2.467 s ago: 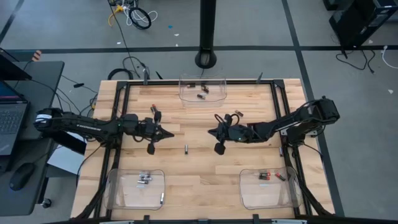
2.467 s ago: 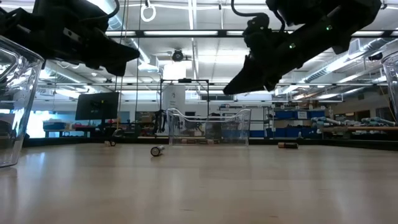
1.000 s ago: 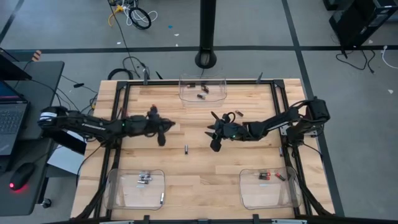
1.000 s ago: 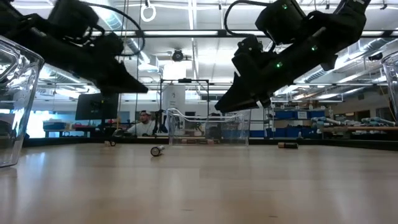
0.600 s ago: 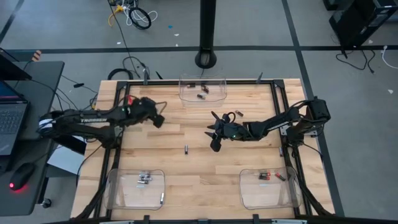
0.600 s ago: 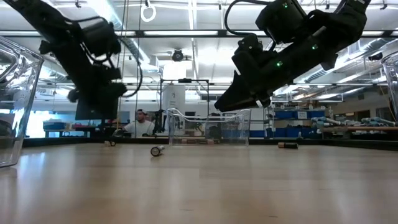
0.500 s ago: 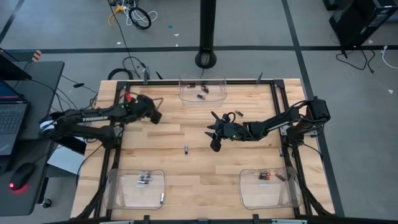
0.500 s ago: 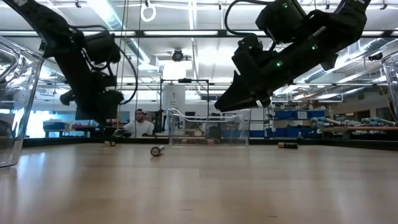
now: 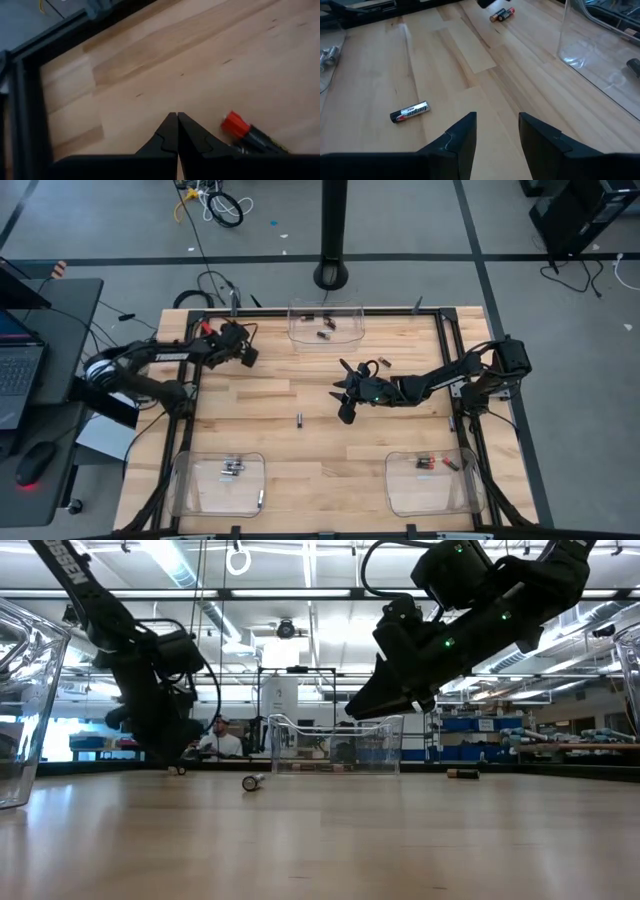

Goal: Sort batteries
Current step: Put the brown battery into the top middle transparent bin

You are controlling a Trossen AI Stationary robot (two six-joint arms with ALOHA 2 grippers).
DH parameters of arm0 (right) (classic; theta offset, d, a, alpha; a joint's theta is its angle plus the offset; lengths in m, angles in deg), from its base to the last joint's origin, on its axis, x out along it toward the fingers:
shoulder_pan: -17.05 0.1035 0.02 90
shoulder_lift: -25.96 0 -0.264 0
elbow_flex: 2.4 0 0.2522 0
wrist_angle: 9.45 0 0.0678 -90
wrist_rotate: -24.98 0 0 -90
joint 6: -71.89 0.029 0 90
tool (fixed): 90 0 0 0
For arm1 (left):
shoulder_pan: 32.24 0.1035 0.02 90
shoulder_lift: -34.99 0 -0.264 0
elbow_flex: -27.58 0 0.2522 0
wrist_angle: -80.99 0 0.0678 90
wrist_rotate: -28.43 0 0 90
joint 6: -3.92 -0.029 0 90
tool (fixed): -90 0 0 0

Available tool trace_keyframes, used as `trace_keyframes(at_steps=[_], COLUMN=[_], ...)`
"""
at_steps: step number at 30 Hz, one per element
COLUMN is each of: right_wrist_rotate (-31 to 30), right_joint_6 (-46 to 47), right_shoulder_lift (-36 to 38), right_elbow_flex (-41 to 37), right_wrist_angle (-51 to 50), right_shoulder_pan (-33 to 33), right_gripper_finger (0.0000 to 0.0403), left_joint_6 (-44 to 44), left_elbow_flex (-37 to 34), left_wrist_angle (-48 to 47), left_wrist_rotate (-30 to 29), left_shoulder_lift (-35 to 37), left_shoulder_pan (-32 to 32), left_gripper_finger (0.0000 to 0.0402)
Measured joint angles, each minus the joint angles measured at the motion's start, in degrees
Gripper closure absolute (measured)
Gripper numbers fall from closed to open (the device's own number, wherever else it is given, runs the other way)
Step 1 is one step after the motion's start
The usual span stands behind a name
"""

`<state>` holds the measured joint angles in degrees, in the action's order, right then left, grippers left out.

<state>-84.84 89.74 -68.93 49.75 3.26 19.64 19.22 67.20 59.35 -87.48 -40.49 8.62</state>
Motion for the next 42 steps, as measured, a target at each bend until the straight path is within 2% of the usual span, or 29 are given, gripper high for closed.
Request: trace_keyframes(at_steps=[4,10,13,17,24,35,42], right_wrist_rotate=[0.02,0.02,0.02,0.02,0.04,0.09,0.09], right_joint_6=[0.00,0.00,0.00,0.00,0.17,0.07,0.01], right_shoulder_lift=[0.00,0.02,0.02,0.02,0.02,0.02,0.02], right_elbow_flex=[0.00,0.00,0.00,0.00,0.00,0.00,0.00], right_wrist_angle=[-0.04,-0.14,-0.39,-0.43,-0.48,-0.48,-0.43], right_shoulder_pan=[0.04,0.07,0.07,0.07,0.09,0.46,0.46], right_gripper_finger=[0.0247,0.0247,0.0247,0.0246,0.0245,0.0245,0.0245], left_joint_6=[-1.45,-1.64,-1.60,-0.14,3.37,2.46,-10.51], left_elbow_flex=[-0.01,0.09,-0.02,-0.02,-0.05,-0.11,-0.07], left_wrist_angle=[2.55,2.77,1.96,1.00,-2.62,-7.56,-7.83], left_wrist_rotate=[3.77,4.07,4.88,8.79,10.48,11.13,24.24], left_shoulder_lift=[-3.73,-4.89,-3.85,-2.85,-0.58,8.74,12.23], left_shoulder_pan=[0.39,-0.73,-2.87,-5.96,-12.30,-19.83,-22.32], left_gripper_finger=[0.0396,0.0396,0.0396,0.0396,0.0396,0.0396,0.0385])
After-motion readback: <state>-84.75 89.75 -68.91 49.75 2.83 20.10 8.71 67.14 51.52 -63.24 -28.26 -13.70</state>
